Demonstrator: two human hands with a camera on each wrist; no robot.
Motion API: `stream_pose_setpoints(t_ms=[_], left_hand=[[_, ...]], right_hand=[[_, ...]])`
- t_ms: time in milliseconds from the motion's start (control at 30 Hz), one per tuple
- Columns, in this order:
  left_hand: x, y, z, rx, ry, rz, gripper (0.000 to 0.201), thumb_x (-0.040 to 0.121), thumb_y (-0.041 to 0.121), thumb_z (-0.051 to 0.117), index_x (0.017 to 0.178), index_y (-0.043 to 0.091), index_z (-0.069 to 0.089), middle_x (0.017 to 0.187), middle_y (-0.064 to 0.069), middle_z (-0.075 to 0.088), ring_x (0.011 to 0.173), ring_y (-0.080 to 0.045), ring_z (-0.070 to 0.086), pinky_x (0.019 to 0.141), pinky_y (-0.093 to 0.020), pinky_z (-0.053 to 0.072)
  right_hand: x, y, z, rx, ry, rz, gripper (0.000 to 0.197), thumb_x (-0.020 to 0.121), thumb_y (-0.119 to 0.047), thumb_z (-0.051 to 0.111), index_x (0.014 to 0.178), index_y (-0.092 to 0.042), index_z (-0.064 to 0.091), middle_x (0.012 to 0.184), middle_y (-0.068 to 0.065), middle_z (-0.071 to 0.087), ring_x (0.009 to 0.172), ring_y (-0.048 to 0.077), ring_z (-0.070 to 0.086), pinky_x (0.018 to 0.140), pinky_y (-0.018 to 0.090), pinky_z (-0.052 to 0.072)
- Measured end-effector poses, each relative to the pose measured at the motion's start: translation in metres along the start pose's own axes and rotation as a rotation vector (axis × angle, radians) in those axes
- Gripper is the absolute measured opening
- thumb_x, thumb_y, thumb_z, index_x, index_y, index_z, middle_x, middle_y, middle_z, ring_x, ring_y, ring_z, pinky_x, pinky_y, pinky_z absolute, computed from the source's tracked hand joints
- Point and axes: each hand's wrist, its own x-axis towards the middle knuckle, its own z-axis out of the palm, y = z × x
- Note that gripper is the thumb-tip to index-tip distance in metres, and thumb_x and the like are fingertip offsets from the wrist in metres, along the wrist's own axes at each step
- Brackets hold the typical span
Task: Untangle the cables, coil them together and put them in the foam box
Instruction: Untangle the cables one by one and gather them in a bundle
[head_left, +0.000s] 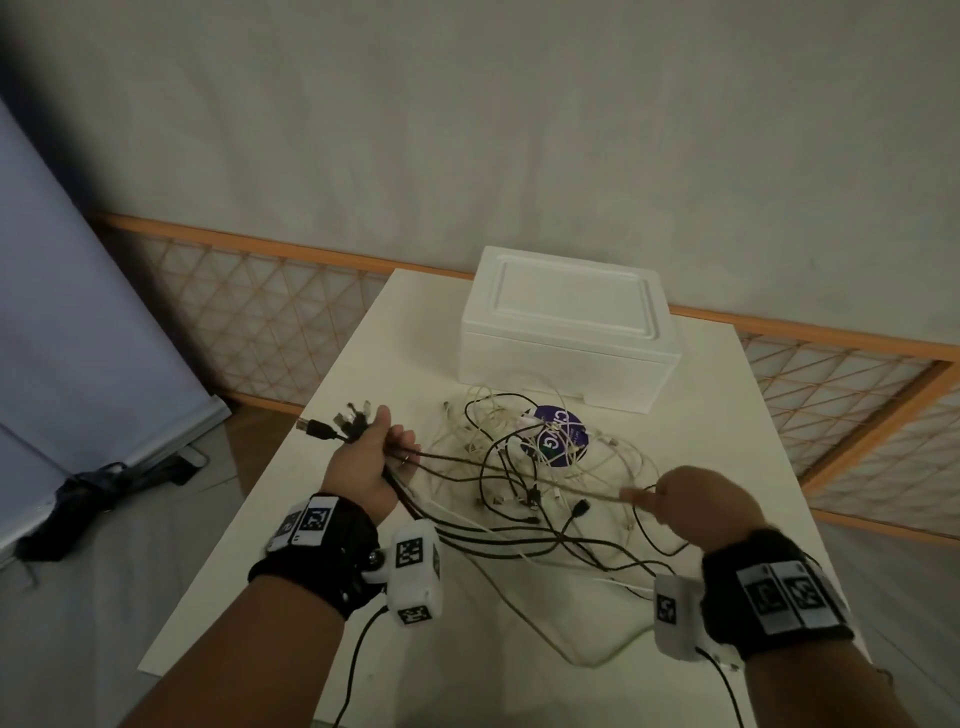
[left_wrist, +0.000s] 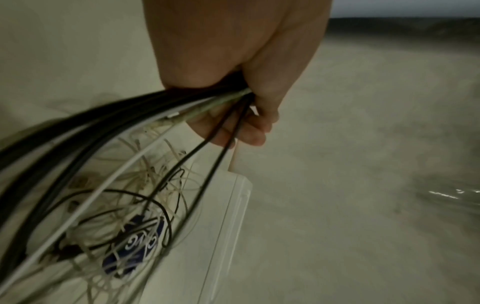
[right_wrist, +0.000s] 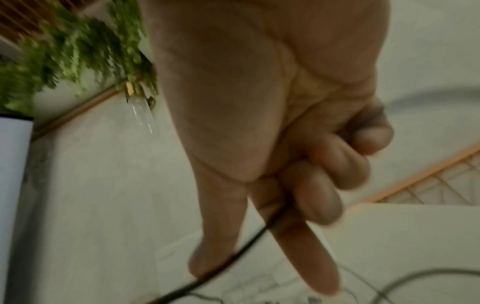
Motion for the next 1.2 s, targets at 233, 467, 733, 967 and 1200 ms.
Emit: stream_pose_setpoints(t_ms=[233, 467, 733, 967, 1200], left_hand=[[-0.039, -0.009, 0.023, 0.112, -0.134, 0.136, 0.034, 0.091, 0.021, 0.064, 0.063, 0.018, 0.045, 0.050, 0.003, 0.035, 0.039, -0.009, 0.030, 0.045, -0.022, 0.037], [-0.071, -0.018, 0.044, 0.096, -0.214, 0.134, 0.044, 0.094, 0.041, 0.056, 0.061, 0.015, 0.045, 0.047, -0.002, 0.044, 0.040, -0.014, 0.040, 0.046, -0.022, 0.043], [-0.054, -0.009, 0.006, 0.078, -0.071, 0.203, 0.052, 0.092, 0.056, 0.050, 0.057, 0.020, 0.035, 0.040, 0.001, 0.027, 0.034, -0.013, 0.023, 0.041, -0.022, 0.033], [-0.026, -0.005, -0.022, 0.152, -0.045, 0.109, 0.032, 0.096, 0.017, 0.057, 0.068, 0.019, 0.041, 0.048, 0.005, 0.028, 0.036, -0.009, 0.025, 0.042, -0.024, 0.032], [-0.028, -0.019, -0.022, 0.114, -0.171, -0.038, 0.021, 0.095, -0.004, 0.040, 0.088, 0.006, 0.057, 0.068, -0.004, 0.049, 0.051, -0.014, 0.045, 0.065, -0.033, 0.045]], right_hand=[[-0.030, -0.072, 0.007, 0.336, 0.096, -0.434, 0.066, 0.084, -0.053, 0.062, 0.141, -0.026, 0.040, 0.145, -0.008, 0.041, 0.133, 0.010, 0.038, 0.106, 0.023, 0.028], [-0.044, -0.151, 0.025, 0.605, -0.054, -0.712, 0.041, 0.082, -0.027, 0.065, 0.117, -0.020, 0.045, 0.076, -0.008, 0.064, 0.063, 0.008, 0.061, 0.066, 0.031, 0.052], [-0.039, -0.088, 0.044, 0.124, 0.138, -0.660, 0.028, 0.092, -0.049, 0.050, 0.102, -0.024, 0.058, 0.092, -0.005, 0.062, 0.089, 0.016, 0.058, 0.070, 0.029, 0.040], [-0.032, -0.033, 0.060, -0.075, -0.146, -0.252, 0.030, 0.088, -0.048, 0.056, 0.107, -0.025, 0.056, 0.097, -0.005, 0.058, 0.107, 0.019, 0.059, 0.079, 0.028, 0.042], [-0.040, -0.112, 0.003, 0.113, 0.077, -0.533, 0.075, 0.084, -0.049, 0.063, 0.147, -0.026, 0.028, 0.143, -0.001, 0.042, 0.132, 0.019, 0.037, 0.109, 0.031, 0.030]])
